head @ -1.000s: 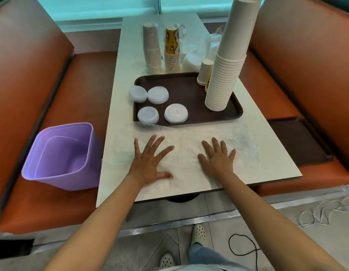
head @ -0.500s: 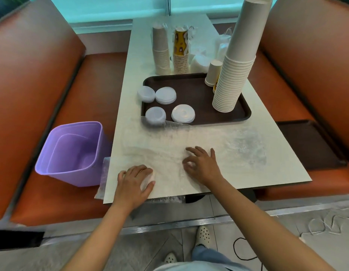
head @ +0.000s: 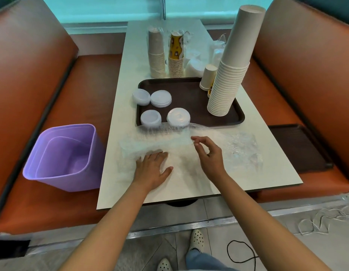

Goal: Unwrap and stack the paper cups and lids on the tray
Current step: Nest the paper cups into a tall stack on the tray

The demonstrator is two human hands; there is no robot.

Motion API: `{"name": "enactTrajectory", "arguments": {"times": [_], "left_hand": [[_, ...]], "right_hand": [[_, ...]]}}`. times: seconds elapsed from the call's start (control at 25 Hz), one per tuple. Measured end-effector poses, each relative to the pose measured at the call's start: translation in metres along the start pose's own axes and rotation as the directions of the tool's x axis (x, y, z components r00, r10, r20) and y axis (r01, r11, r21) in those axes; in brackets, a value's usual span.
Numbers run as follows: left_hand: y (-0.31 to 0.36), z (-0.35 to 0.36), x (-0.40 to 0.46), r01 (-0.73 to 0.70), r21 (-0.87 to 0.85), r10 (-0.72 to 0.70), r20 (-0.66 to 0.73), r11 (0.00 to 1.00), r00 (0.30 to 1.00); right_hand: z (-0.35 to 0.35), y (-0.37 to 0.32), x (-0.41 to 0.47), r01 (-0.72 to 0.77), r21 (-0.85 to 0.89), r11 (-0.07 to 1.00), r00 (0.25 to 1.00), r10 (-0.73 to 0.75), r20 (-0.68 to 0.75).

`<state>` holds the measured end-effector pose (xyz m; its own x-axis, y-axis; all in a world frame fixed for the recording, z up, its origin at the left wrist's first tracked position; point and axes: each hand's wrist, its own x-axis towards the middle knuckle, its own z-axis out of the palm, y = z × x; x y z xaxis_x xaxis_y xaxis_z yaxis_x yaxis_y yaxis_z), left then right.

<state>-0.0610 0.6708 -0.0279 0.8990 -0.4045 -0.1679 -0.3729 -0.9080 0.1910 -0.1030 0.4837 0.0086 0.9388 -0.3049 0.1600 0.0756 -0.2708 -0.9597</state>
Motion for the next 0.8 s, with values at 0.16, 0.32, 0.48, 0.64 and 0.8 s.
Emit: {"name": "enactTrajectory", "arguments": {"times": [0.16,0.32,0.48,0.64,0.8], "left_hand": [[-0.004,0.006,0.0,-0.048,-0.373,-0.108,-0.386,0.927,0.916],[-0.015,-0.006,-0.023,-0.084,-0.655,-0.575,-0.711,0.751,0.406],[0.007,-0.023,-0.004,-0.134,-0.181,-0.078,-0.83,0.974,0.552],[0.004,-0.016,0.023,0.049,0.025,-0.038,-0.341,0.998,0.939],[-0.026,-0.002,0.022,0.3,0.011,-0.3,0.035,0.954,0.953]], "right_hand": [[-0.002,0.021,-0.006,0.011,-0.126,0.992,0.99,0.007,0.14],[-0.005,0.029,-0.015,0.175,-0.404,0.898,0.959,-0.063,0.277],[-0.028,0.037,-0.004,0.063,-0.726,0.685,0.962,-0.235,-0.138],[-0.058,0.059,0.008,0.045,-0.905,0.423,0.978,0.168,0.127],[-0.077,0.073,0.013,-0.051,-0.891,0.45,0.932,0.342,0.12]]}}
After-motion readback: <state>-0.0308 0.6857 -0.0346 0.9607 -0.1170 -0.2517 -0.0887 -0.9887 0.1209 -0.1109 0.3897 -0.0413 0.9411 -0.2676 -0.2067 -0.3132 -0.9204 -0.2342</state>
